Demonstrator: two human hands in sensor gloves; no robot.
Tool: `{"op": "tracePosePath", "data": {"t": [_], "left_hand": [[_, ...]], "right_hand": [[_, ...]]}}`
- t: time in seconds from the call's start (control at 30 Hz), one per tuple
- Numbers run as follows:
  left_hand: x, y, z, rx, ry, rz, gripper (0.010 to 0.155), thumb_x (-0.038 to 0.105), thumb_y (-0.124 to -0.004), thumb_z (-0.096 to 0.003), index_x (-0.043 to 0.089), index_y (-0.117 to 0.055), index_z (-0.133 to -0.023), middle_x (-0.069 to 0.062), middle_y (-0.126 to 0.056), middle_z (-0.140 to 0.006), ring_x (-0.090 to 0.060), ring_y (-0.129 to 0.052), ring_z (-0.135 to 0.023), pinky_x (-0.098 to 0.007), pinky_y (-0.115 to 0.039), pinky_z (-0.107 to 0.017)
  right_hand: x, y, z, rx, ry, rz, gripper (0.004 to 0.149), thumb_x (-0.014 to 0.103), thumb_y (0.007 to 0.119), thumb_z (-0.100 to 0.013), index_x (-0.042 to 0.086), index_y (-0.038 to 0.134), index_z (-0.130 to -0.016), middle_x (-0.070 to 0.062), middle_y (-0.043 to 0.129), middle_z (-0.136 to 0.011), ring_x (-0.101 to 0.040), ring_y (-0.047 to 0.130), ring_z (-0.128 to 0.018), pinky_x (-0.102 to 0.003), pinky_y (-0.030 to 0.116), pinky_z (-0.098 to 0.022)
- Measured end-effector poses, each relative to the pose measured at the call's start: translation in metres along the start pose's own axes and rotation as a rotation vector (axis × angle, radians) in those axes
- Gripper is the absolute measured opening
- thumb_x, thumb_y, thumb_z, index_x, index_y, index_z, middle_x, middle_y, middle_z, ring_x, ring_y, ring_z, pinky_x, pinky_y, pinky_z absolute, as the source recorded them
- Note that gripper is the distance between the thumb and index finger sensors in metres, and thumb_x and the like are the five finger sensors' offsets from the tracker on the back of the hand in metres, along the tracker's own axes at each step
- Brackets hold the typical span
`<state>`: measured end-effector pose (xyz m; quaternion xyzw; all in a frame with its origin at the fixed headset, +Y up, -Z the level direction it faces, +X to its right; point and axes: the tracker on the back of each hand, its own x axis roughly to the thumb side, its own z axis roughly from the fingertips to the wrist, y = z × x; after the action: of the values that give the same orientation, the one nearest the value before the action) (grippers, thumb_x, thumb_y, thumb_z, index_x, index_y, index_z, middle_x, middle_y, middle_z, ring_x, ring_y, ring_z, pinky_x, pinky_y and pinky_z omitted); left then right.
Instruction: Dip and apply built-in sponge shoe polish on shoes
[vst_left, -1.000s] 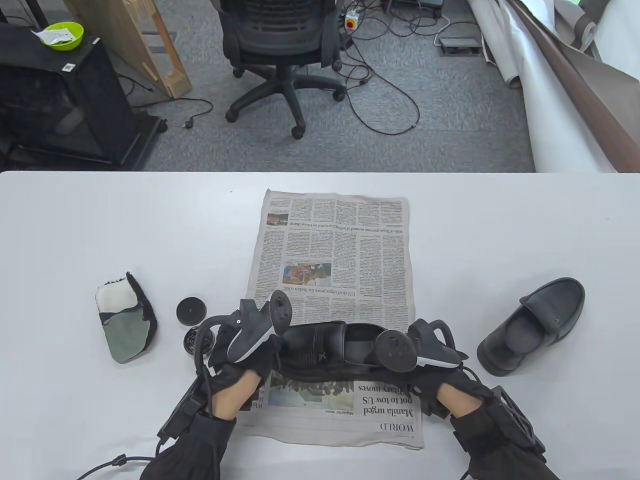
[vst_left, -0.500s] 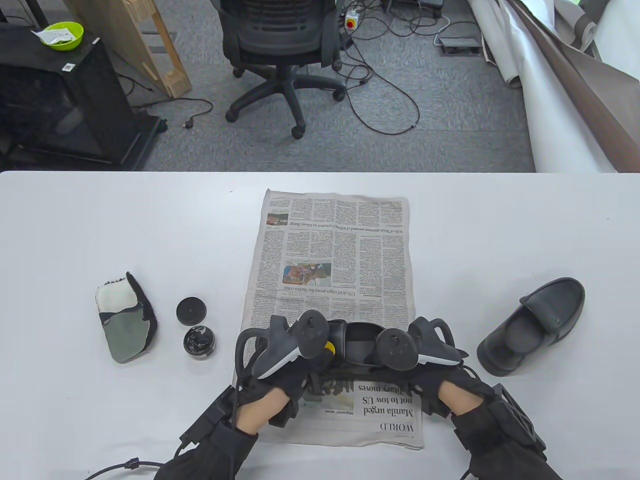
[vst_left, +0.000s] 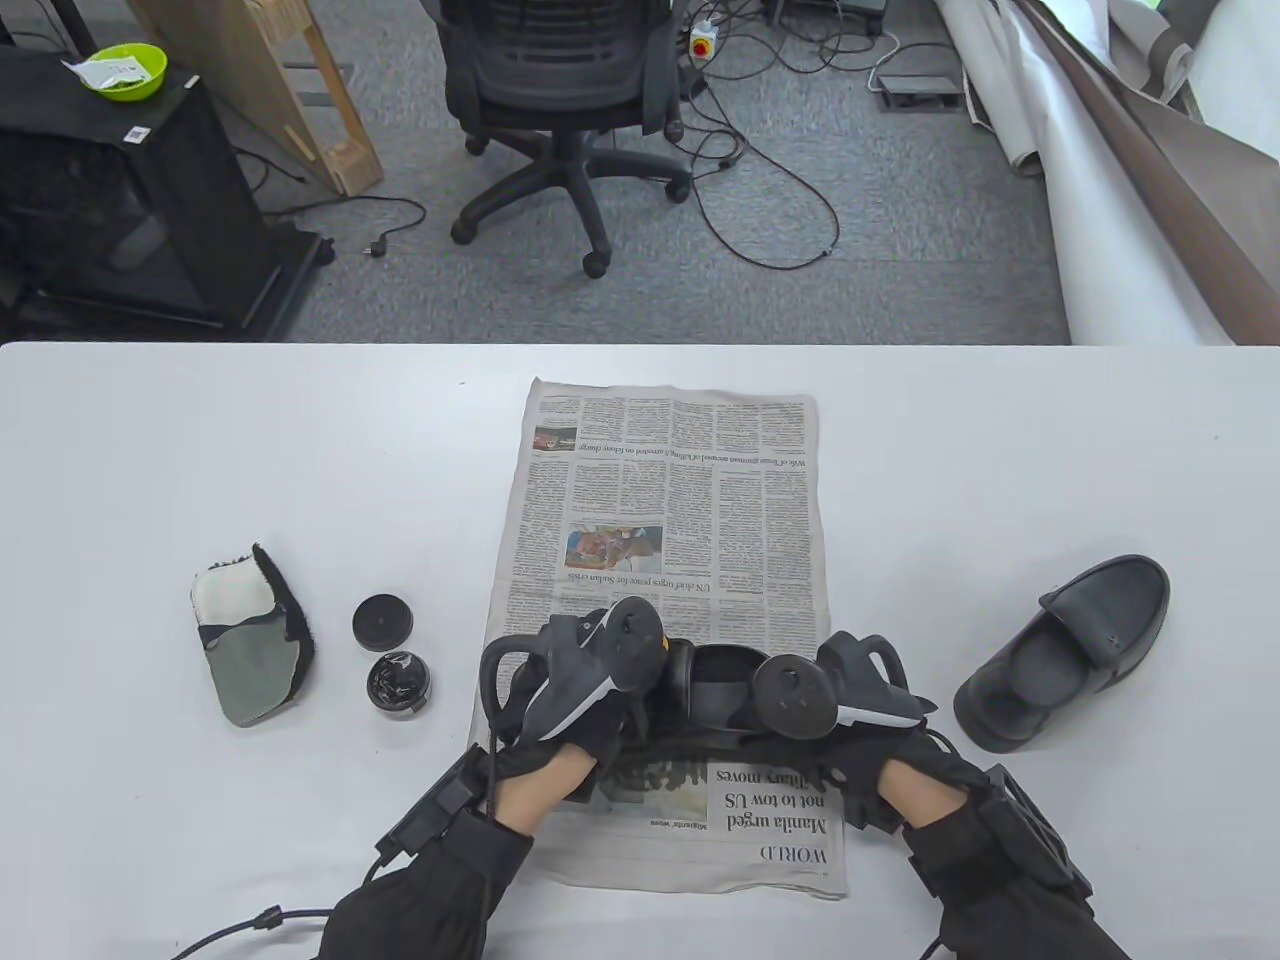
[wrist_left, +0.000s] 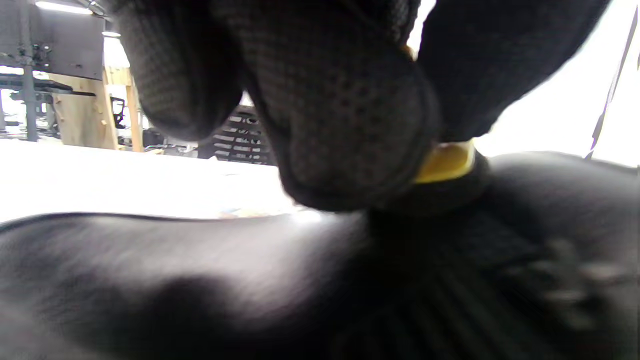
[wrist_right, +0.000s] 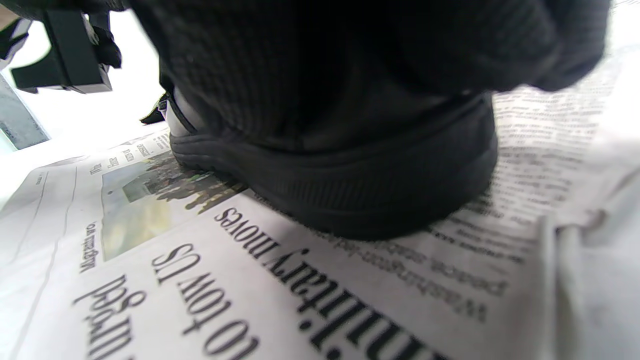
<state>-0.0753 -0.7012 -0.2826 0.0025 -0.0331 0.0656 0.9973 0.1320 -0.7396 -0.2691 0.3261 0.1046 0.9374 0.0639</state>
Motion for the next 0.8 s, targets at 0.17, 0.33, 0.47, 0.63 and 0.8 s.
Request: {"op": "tracePosePath", "data": {"t": [0.17, 0.33, 0.47, 0.63, 0.8], "left_hand": [[-0.014, -0.001, -0.007, -0.020, 0.062, -0.085, 0.049, 0.050, -0.096, -0.0383, 0.022, -0.087, -0.078, -0.004, -0.107, -0.058, 0.000, -0.111, -0.024, -0.035, -0.094, -0.044], [-0.034, 0.003, -0.007, -0.075, 0.132, -0.109, 0.049, 0.049, -0.097, -0.0381, 0.020, -0.088, -0.077, -0.005, -0.107, -0.056, 0.000, -0.110, -0.021, -0.036, -0.094, -0.043], [-0.048, 0.009, -0.004, -0.100, 0.189, -0.145, 0.049, 0.049, -0.098, -0.0384, 0.019, -0.088, -0.077, -0.005, -0.107, -0.056, 0.000, -0.110, -0.021, -0.036, -0.094, -0.043], [-0.051, 0.016, 0.001, -0.131, 0.237, -0.251, 0.050, 0.048, -0.099, -0.0380, 0.019, -0.089, -0.077, -0.006, -0.108, -0.054, 0.001, -0.109, -0.019, -0.035, -0.094, -0.041], [-0.042, 0.018, 0.008, -0.256, 0.139, -0.142, 0.049, 0.049, -0.099, -0.0380, 0.020, -0.089, -0.077, -0.005, -0.108, -0.057, 0.001, -0.111, -0.021, -0.035, -0.094, -0.041]], "right_hand": [[0.000, 0.000, 0.000, -0.006, 0.004, 0.006, 0.039, 0.045, 0.089, -0.034, 0.036, 0.092, -0.071, 0.004, 0.086, -0.072, -0.022, 0.091, -0.030, -0.045, 0.082, -0.046], [0.001, 0.000, 0.001, -0.014, 0.009, 0.014, 0.039, 0.045, 0.088, -0.034, 0.035, 0.092, -0.072, 0.003, 0.086, -0.072, -0.022, 0.091, -0.030, -0.046, 0.082, -0.047], [0.001, 0.001, 0.002, -0.017, 0.012, 0.017, 0.039, 0.045, 0.088, -0.034, 0.035, 0.092, -0.072, 0.003, 0.086, -0.072, -0.022, 0.091, -0.030, -0.046, 0.082, -0.046], [0.002, 0.001, 0.002, -0.023, 0.020, 0.019, 0.039, 0.045, 0.088, -0.034, 0.035, 0.092, -0.072, 0.004, 0.086, -0.072, -0.022, 0.091, -0.031, -0.046, 0.082, -0.046], [0.002, 0.001, 0.002, -0.021, 0.022, 0.019, 0.039, 0.045, 0.088, -0.034, 0.035, 0.092, -0.072, 0.004, 0.086, -0.072, -0.022, 0.091, -0.031, -0.046, 0.082, -0.047]]}}
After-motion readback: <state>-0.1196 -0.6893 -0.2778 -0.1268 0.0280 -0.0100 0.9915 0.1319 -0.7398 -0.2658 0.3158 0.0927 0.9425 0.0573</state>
